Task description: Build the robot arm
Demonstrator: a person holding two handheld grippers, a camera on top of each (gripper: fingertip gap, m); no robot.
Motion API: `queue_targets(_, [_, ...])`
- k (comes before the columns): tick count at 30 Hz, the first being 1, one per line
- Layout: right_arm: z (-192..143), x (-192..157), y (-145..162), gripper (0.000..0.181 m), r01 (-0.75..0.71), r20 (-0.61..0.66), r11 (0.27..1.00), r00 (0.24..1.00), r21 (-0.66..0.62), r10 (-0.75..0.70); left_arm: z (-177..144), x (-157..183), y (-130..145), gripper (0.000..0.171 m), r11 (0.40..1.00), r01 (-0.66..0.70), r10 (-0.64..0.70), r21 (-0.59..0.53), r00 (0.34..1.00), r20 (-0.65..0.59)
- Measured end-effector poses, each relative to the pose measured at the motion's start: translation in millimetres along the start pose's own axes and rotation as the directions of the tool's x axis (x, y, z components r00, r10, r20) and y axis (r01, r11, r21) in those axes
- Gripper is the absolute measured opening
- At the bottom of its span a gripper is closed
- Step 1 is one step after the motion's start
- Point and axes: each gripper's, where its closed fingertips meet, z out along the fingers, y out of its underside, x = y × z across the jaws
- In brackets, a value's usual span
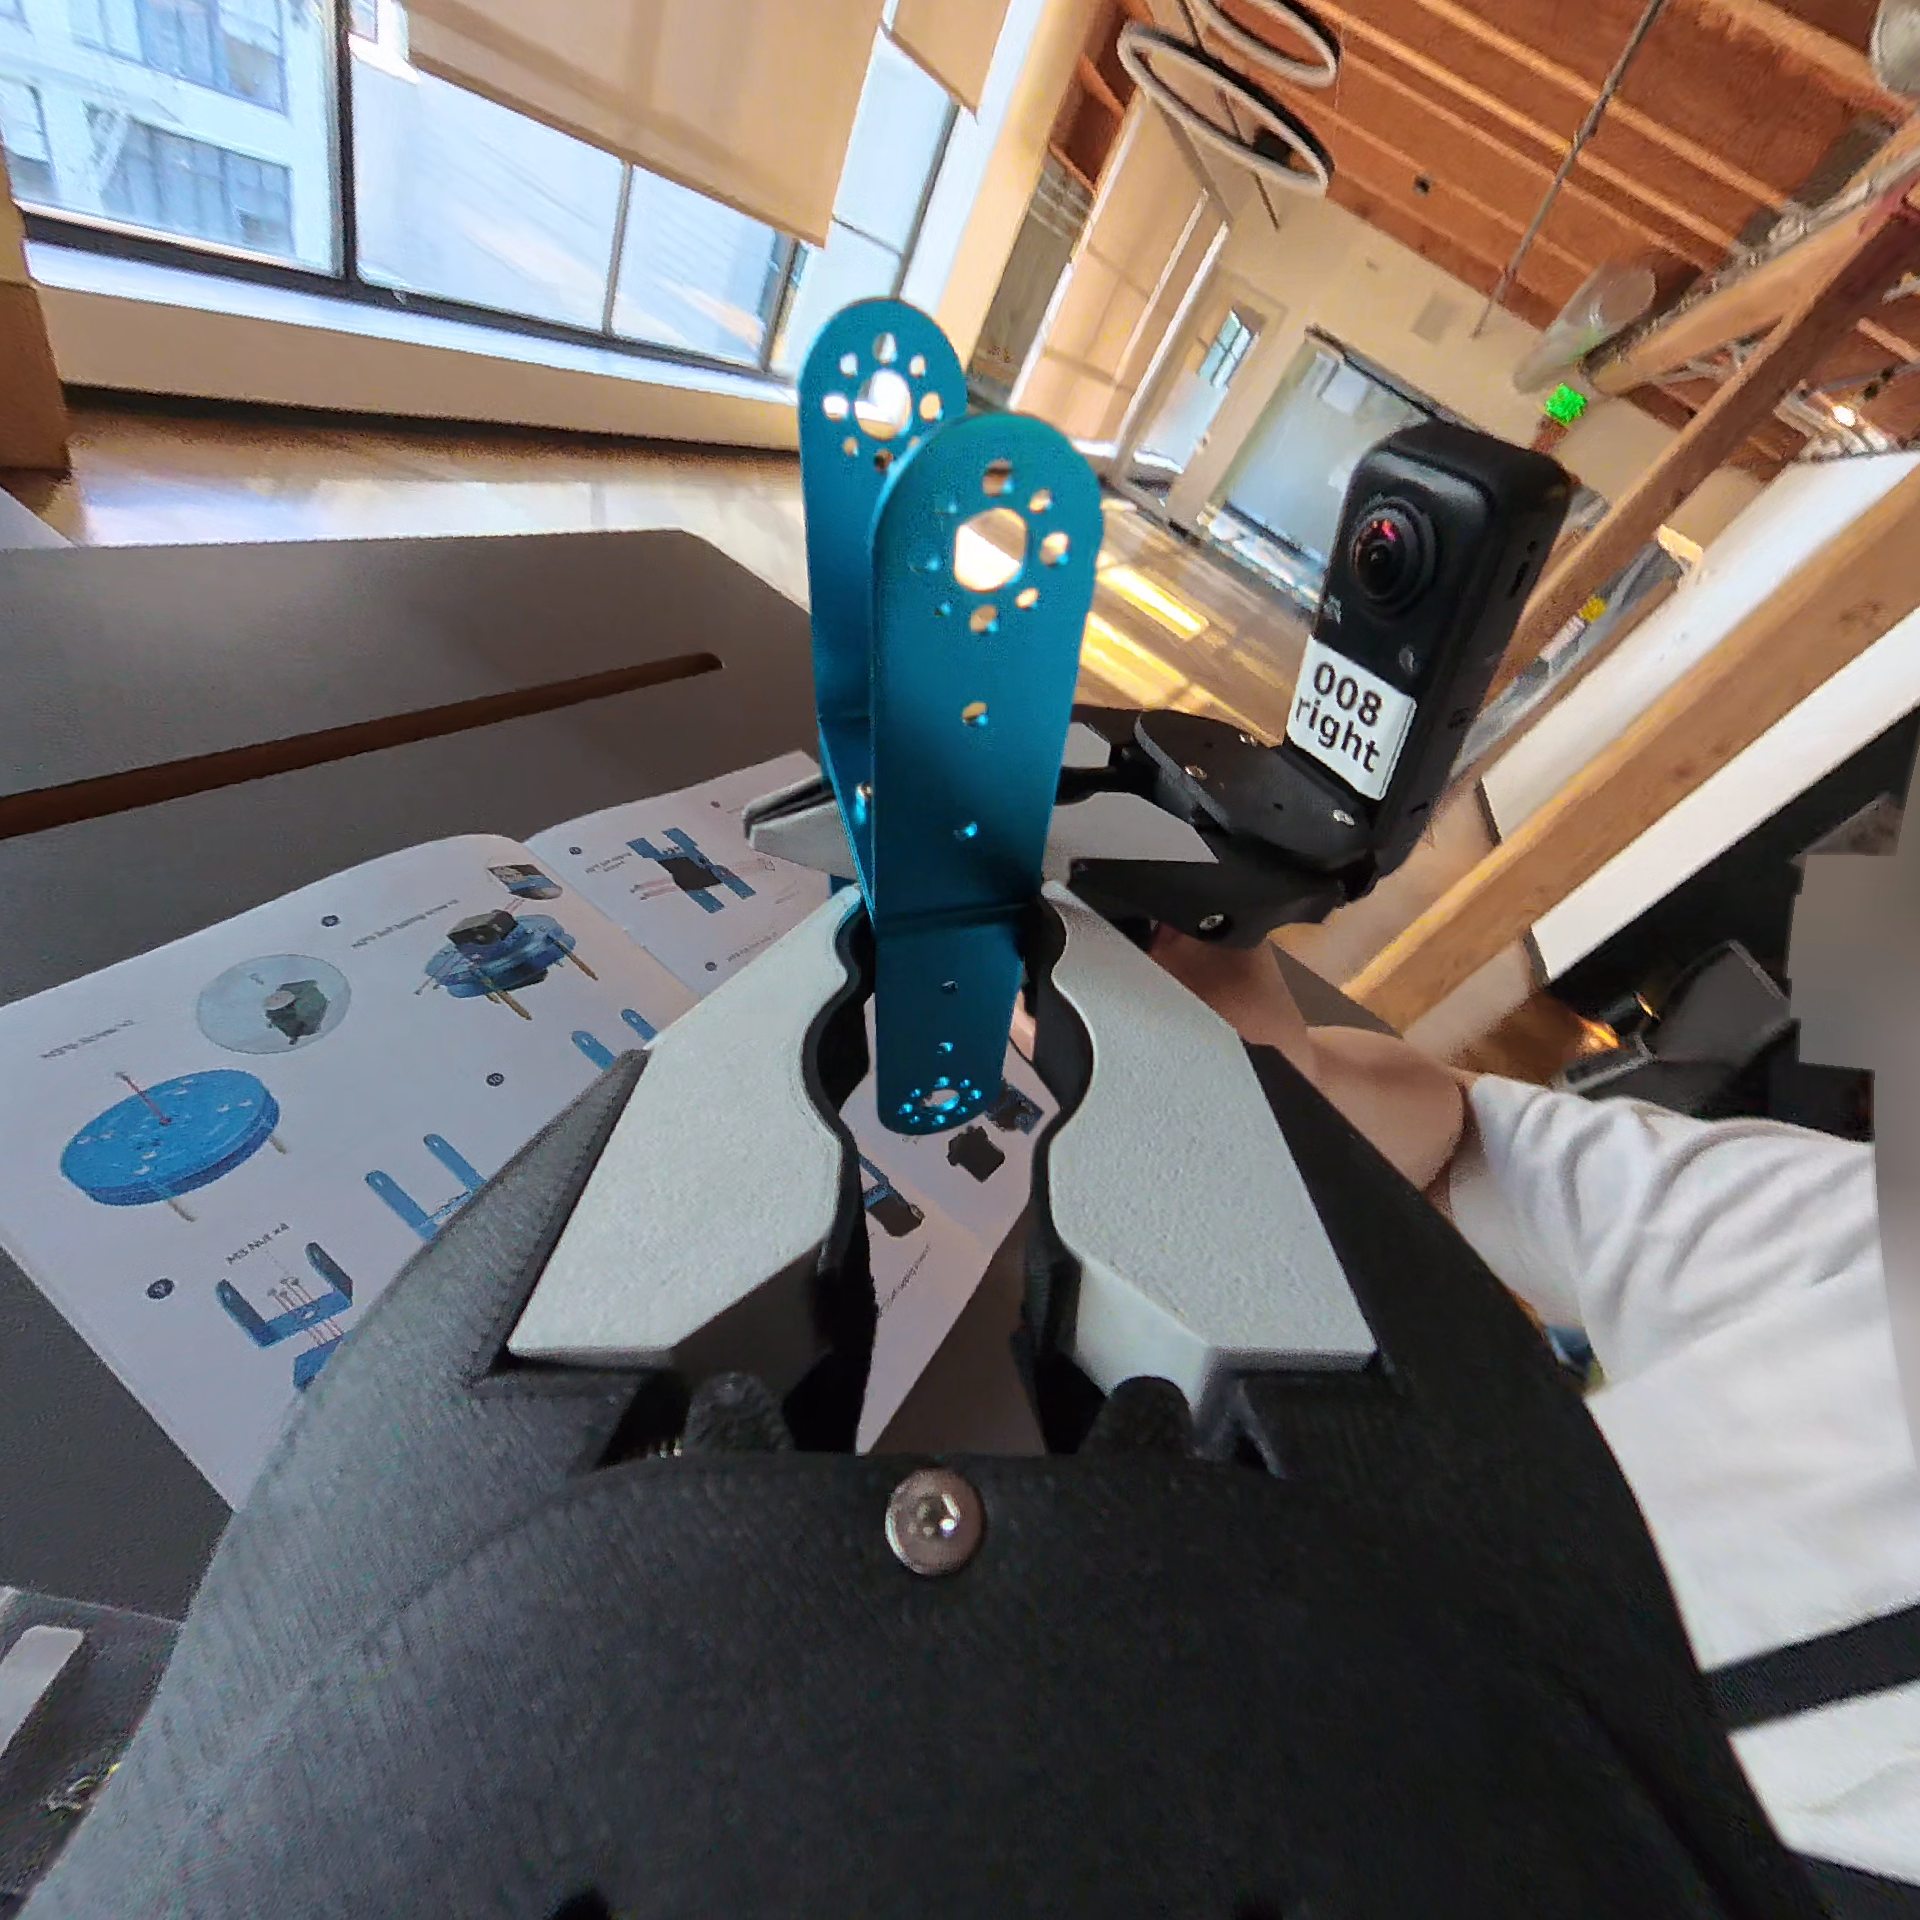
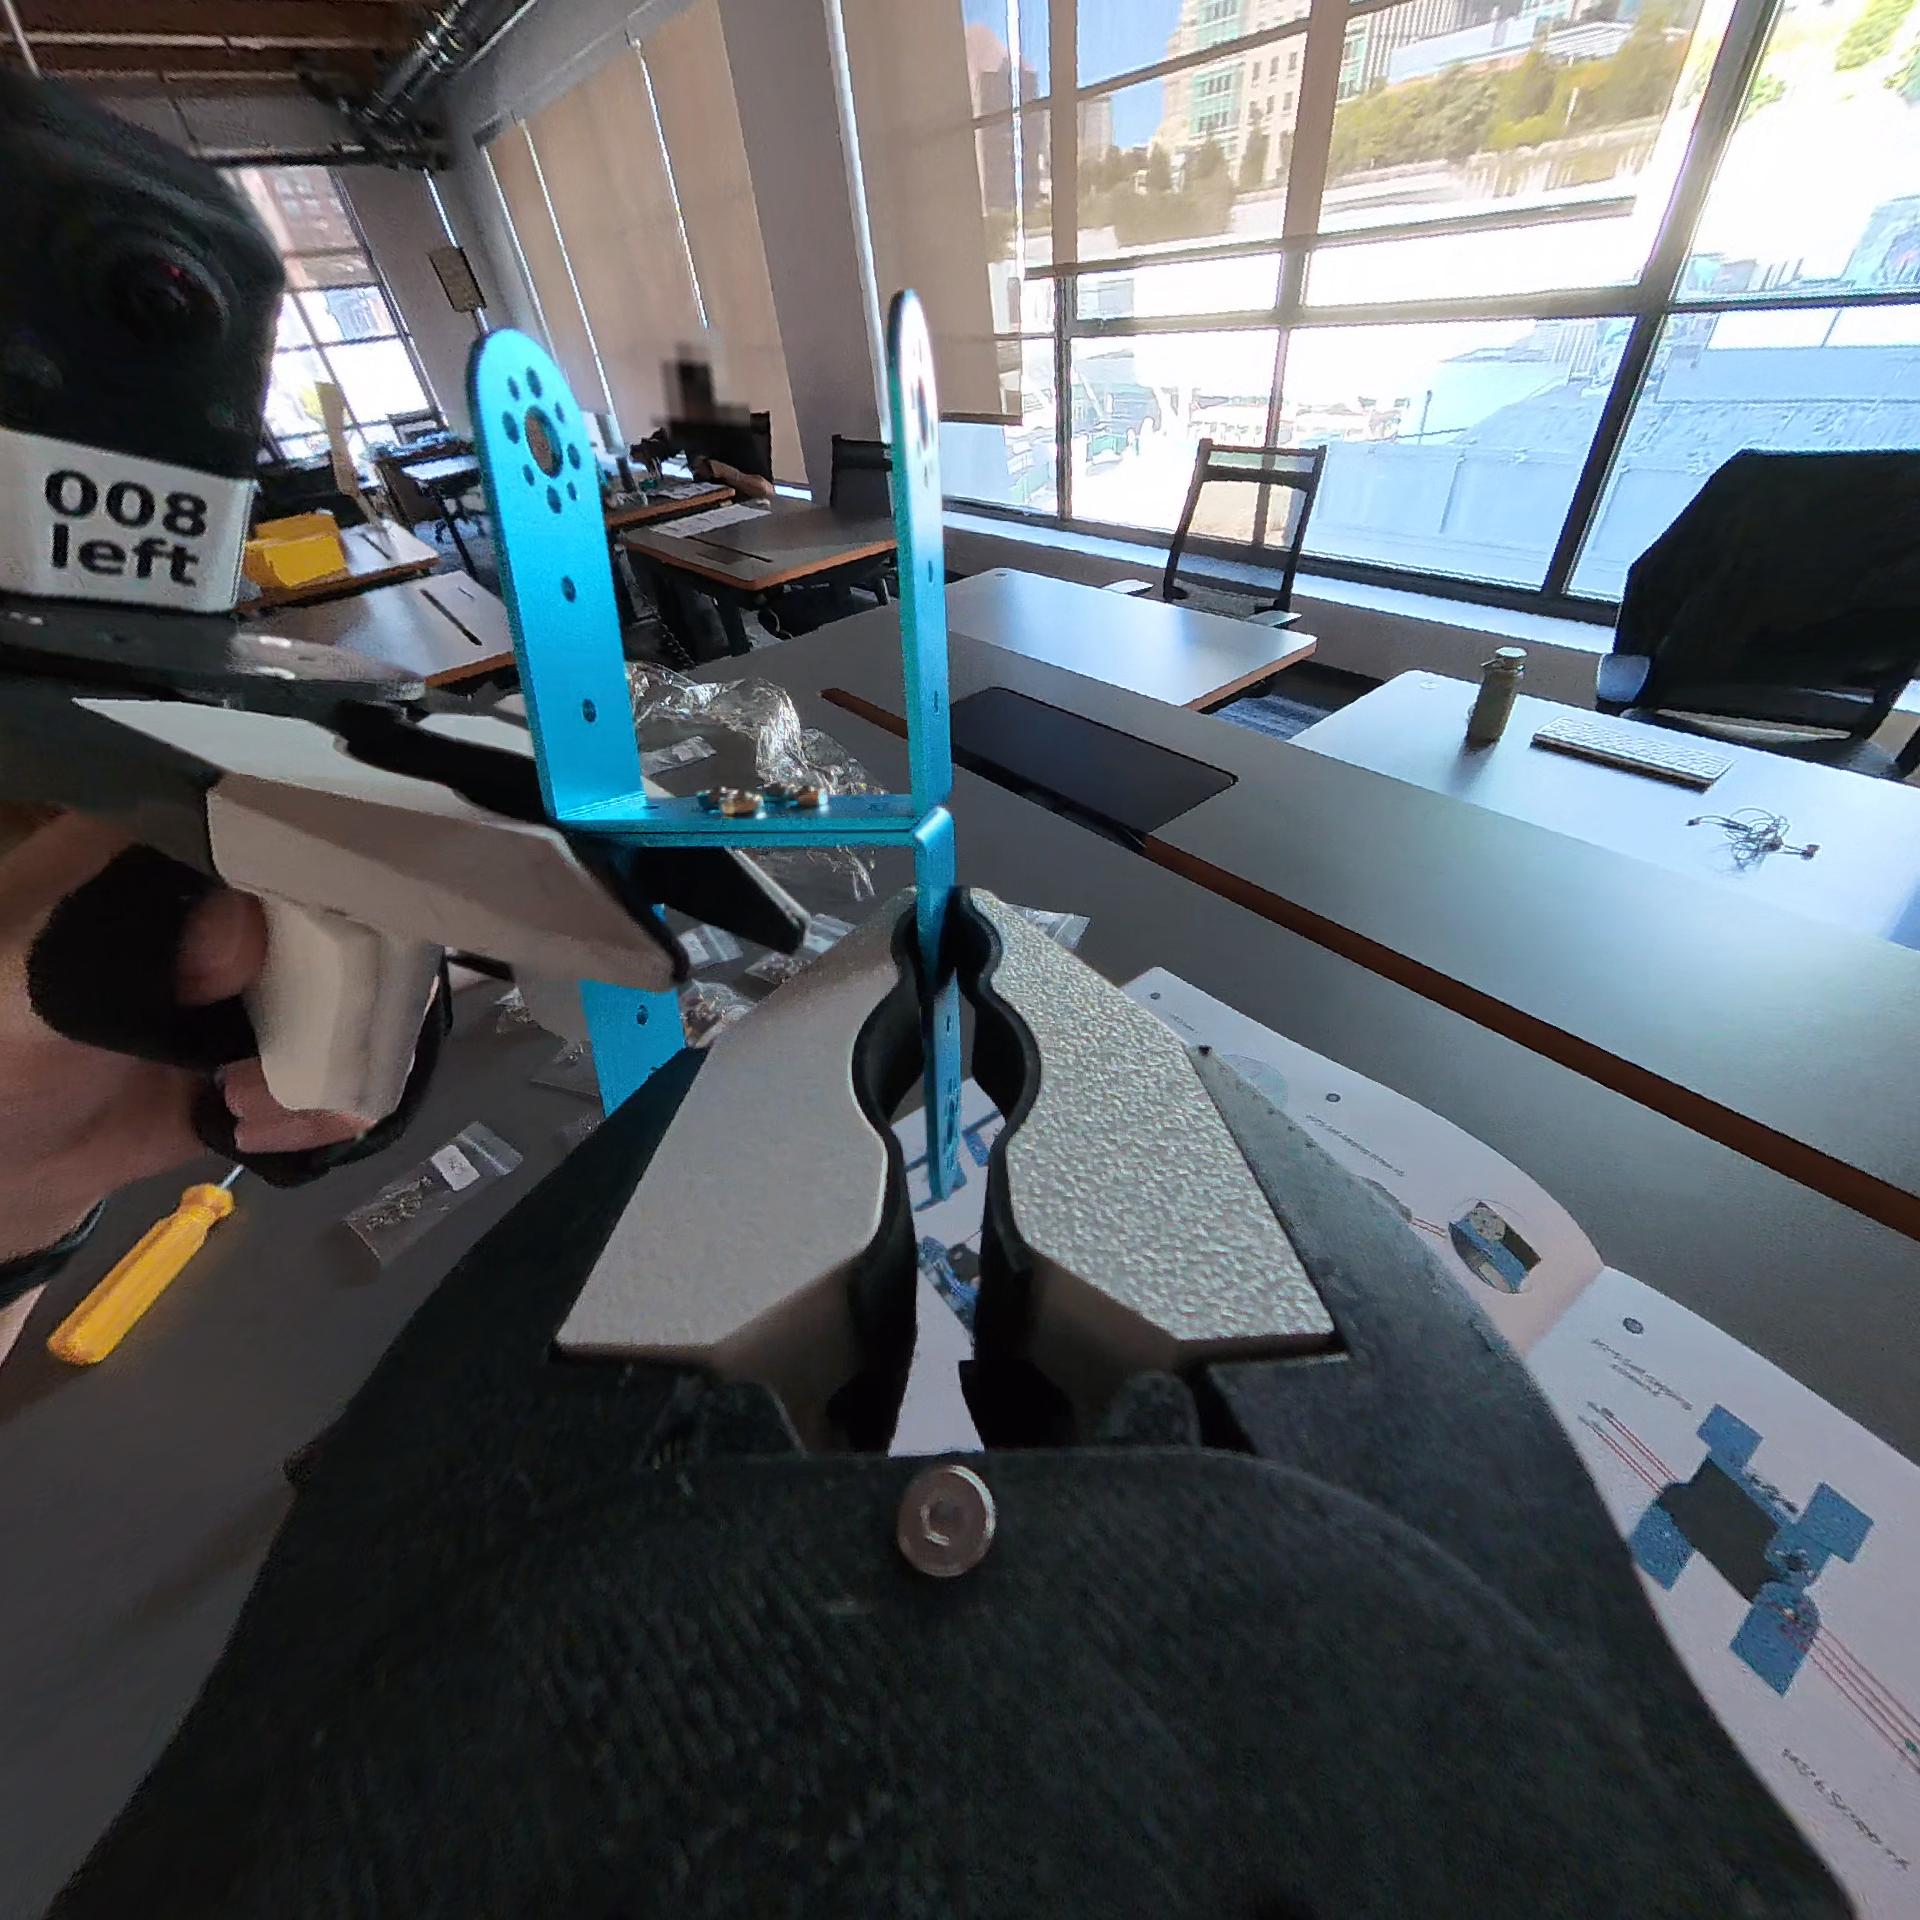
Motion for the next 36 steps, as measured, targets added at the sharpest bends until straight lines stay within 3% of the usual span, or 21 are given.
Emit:
queue_targets(3, [-3,-8,-3,0.000,0.001,0.026,1.000,1.000,0.014,-0.001,-3,12,4,0.023,0.997,-0.072,0.072,-0.003,0.997,-0.035])
queue_targets(6, [-9,-27,-14,0.002,0.001,0.178,1.000,0.984,0.020,-0.005,-15,28,0,0.022,0.997,-0.076,0.073,-0.024,0.991,-0.116])
queue_targets(10, [-27,-49,-29,0.012,-0.046,0.430,0.998,0.901,-0.049,0.062,-24,49,-9,0.022,0.995,-0.091,0.079,-0.050,0.974,-0.211])
queue_targets(17, [-51,-62,-30,0.019,0.032,0.645,0.995,0.764,-0.099,0.039,-23,69,-2,0.021,0.959,-0.204,0.143,-0.194,0.947,-0.288])
queue_targets(20, [-56,-59,-22,0.019,0.094,0.670,0.989,0.742,-0.114,0.007,-17,69,5,0.021,0.950,-0.196,0.115,-0.245,0.944,-0.308])
queue_targets(25, [-50,-44,-14,0.026,0.186,0.597,0.974,0.799,-0.131,-0.072,-10,57,1,0.021,0.964,-0.125,0.052,-0.235,0.954,-0.294])
queue_targets(29, [-54,-41,-7,0.033,0.244,0.616,0.959,0.781,-0.147,-0.104,-7,55,4,0.021,0.962,-0.112,0.025,-0.247,0.944,-0.330])
queue_targets(34, [-64,-51,-8,0.050,0.092,0.729,0.975,0.678,-0.203,0.088,-6,55,13,0.021,0.947,-0.154,0.042,-0.280,0.928,-0.369])
queue_targets(36, [-58,-47,-9,0.046,0.030,0.720,0.973,0.678,-0.227,0.147,-5,57,16,0.021,0.945,-0.157,0.034,-0.286,0.919,-0.393])
